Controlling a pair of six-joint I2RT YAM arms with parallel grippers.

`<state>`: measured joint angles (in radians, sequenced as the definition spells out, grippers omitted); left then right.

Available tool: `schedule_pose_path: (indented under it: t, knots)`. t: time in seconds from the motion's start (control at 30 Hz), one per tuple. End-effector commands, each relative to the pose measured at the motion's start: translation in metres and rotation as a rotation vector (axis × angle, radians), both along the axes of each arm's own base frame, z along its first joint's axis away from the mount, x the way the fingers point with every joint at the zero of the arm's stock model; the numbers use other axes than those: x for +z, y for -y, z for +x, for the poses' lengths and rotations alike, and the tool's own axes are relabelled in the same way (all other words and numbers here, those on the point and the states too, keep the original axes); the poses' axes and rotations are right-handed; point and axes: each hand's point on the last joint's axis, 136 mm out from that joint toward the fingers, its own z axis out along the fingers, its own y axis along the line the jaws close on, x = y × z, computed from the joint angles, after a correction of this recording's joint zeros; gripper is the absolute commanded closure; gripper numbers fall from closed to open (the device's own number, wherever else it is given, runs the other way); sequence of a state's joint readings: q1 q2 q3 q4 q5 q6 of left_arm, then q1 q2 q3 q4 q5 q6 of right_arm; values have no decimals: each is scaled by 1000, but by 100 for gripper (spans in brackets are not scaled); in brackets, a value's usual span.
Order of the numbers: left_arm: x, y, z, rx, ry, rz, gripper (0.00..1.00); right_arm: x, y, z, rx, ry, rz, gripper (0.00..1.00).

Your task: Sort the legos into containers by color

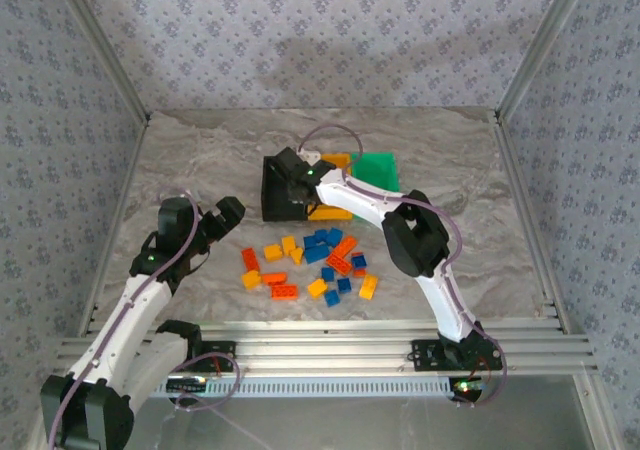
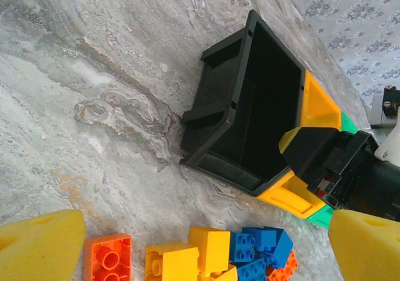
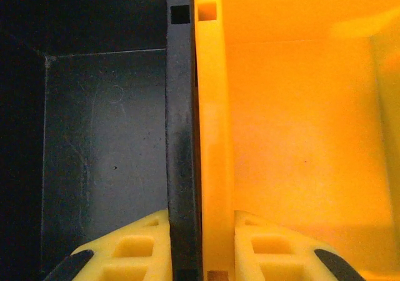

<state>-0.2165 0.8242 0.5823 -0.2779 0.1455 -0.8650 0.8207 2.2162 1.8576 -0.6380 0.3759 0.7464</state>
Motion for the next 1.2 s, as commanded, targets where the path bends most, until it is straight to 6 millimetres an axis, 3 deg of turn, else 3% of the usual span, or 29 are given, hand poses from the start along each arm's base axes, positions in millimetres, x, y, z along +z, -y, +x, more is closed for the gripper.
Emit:
schedule_pose_path:
  t: [0.0,0.17,0.33,0.47,0.57,0.73,0.83,1.0,1.17]
  knots:
    - [1,0,-4,-11,9,12,0,-2,-11,-5,2,9,27,65]
    - [8,2,-4,-28,33,12,0,43,-18,-2,45,127,76,38]
    - [14,8,-7,-62,55,5,0,81,-10,-18,77,188,130,31]
    - [22,26,-12,-139,98,25,0,93,11,-44,106,188,160,30]
    - [25,40,-20,-196,122,88,0,86,37,-69,131,154,151,25]
    - [6,48,-33,-235,27,138,0,42,94,-120,155,2,137,22]
    - [-4,51,-35,-246,-1,125,0,23,115,-146,178,-87,144,21]
    - [-12,51,-37,-256,-14,130,0,-5,131,-175,240,-182,141,21]
    - [-22,53,-38,-258,-33,123,0,-23,131,-176,283,-222,177,23]
